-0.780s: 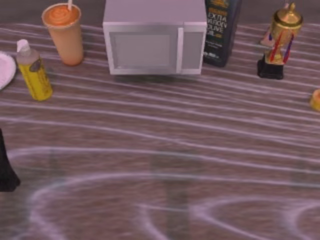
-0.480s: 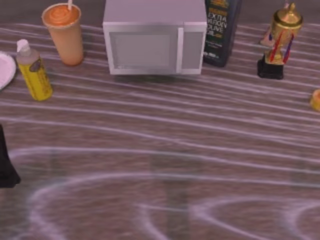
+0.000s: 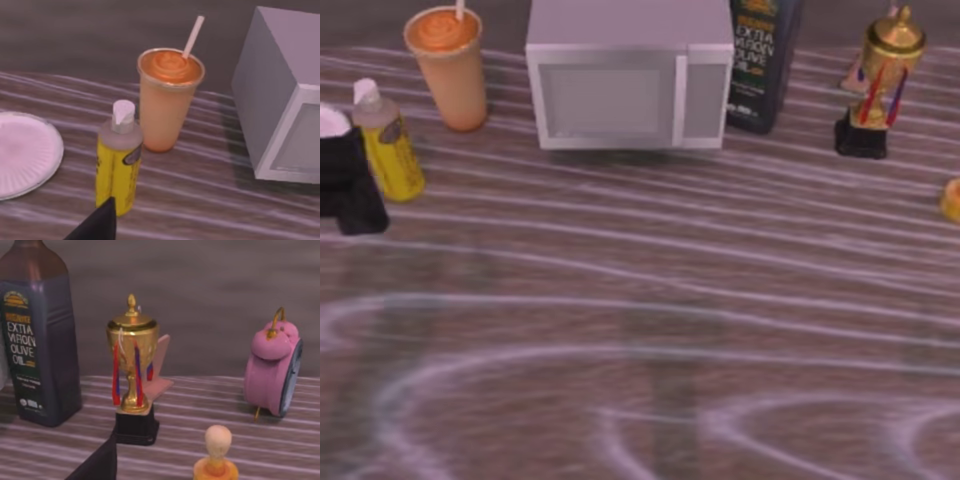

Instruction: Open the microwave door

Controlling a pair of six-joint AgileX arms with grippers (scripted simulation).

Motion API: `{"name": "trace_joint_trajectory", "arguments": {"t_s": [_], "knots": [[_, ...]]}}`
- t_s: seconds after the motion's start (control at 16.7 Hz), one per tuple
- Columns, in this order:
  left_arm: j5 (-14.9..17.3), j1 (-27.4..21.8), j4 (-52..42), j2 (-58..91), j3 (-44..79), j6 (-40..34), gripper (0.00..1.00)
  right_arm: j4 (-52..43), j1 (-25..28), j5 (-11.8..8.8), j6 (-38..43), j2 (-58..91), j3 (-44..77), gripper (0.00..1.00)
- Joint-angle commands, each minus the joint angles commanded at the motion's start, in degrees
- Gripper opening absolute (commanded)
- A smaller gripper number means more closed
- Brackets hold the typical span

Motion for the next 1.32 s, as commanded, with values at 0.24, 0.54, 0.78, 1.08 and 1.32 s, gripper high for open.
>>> {"name": "trace_joint_trajectory", "arguments": {"t_s": [0.24,0.54,0.78,1.08,1.32], "knots": [[-4.7,-7.9,-6.6,26.1,23.0,-7.3,1.0,0.0,0.0,0.0,0.0,0.0,0.0,1.0],[-10.1,-17.3,-14.6,56.6,49.8,-15.8,1.0,0.0,0.0,0.0,0.0,0.0,0.0,1.0],[-13.7,-23.3,-20.8,74.8,64.8,-20.6,1.0,0.0,0.0,0.0,0.0,0.0,0.0,1.0],[-16.1,-27.2,-25.6,86.5,74.2,-23.5,1.0,0.0,0.0,0.0,0.0,0.0,0.0,1.0],[-16.2,-27.4,-25.9,87.2,74.8,-23.7,1.0,0.0,0.0,0.0,0.0,0.0,0.0,1.0]]}}
